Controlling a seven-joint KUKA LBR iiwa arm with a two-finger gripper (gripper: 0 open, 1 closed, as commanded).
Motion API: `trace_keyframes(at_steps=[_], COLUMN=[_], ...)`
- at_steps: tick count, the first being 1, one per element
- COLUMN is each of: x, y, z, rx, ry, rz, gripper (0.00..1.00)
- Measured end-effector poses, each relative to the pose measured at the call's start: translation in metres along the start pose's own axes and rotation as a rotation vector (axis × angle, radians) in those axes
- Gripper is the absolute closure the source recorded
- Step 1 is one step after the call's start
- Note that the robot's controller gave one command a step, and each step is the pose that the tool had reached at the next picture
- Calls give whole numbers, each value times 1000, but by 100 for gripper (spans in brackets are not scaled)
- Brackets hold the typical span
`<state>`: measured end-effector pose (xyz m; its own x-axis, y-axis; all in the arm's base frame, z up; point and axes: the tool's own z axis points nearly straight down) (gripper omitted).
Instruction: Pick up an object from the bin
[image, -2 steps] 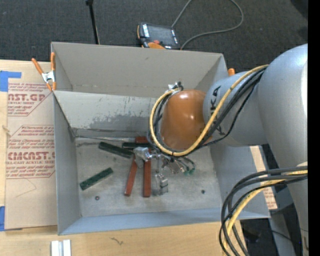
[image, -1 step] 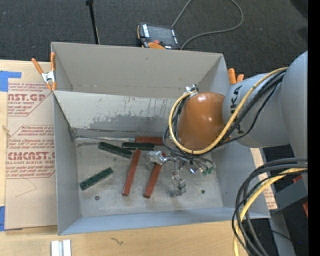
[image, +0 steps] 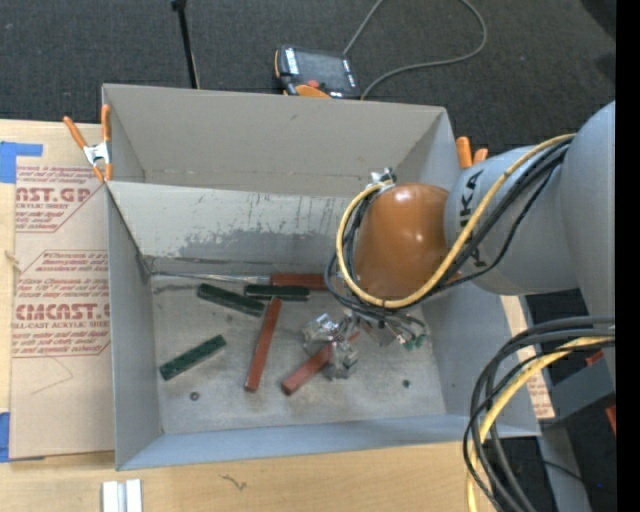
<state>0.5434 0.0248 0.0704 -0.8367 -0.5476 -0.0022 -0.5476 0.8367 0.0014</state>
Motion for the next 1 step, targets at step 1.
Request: trace_keyframes(at_steps=[1], x=[-45], y=[22], z=[-184], rx=[6], ry=[-9], rz=[-64], gripper=[100])
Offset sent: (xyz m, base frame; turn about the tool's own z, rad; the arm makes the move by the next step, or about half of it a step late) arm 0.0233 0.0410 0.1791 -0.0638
